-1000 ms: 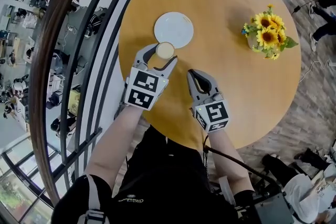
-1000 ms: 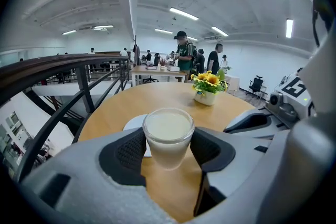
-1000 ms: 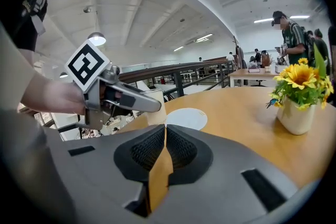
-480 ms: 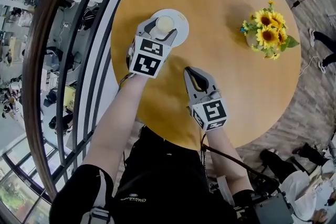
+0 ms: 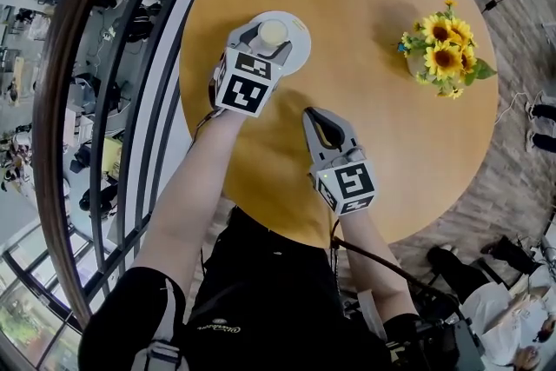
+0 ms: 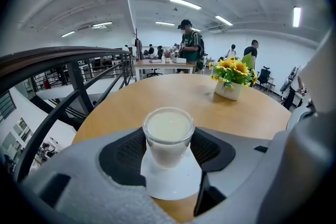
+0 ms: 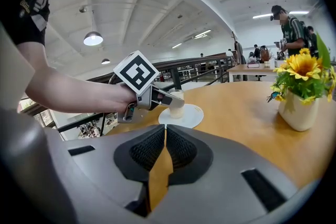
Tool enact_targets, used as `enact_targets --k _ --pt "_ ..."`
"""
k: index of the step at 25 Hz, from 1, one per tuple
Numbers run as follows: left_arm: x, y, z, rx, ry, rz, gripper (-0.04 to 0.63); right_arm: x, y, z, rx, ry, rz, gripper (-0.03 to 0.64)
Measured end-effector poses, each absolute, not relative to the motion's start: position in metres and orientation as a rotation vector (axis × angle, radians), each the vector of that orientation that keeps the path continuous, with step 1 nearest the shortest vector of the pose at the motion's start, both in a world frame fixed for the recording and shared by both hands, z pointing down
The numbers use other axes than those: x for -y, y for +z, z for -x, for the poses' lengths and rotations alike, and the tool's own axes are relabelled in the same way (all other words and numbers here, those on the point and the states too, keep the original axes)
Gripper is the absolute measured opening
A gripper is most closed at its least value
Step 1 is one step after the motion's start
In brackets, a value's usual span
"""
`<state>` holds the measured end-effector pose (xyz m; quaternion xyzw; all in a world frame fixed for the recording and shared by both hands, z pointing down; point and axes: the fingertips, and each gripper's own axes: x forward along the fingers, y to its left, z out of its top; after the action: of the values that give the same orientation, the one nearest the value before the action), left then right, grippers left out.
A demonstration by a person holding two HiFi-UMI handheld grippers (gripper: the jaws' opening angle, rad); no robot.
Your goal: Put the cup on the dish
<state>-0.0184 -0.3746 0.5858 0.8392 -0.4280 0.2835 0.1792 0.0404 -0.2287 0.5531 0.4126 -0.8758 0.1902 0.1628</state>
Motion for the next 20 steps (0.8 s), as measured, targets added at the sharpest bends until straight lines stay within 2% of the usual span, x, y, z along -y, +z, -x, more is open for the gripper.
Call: enact_targets --k 20 --pt "0.375 0.597 0.018 1.211 0.832 -2.371 0.262 0.230 0.558 -0.043 2.505 0.562 -1.183 0.009"
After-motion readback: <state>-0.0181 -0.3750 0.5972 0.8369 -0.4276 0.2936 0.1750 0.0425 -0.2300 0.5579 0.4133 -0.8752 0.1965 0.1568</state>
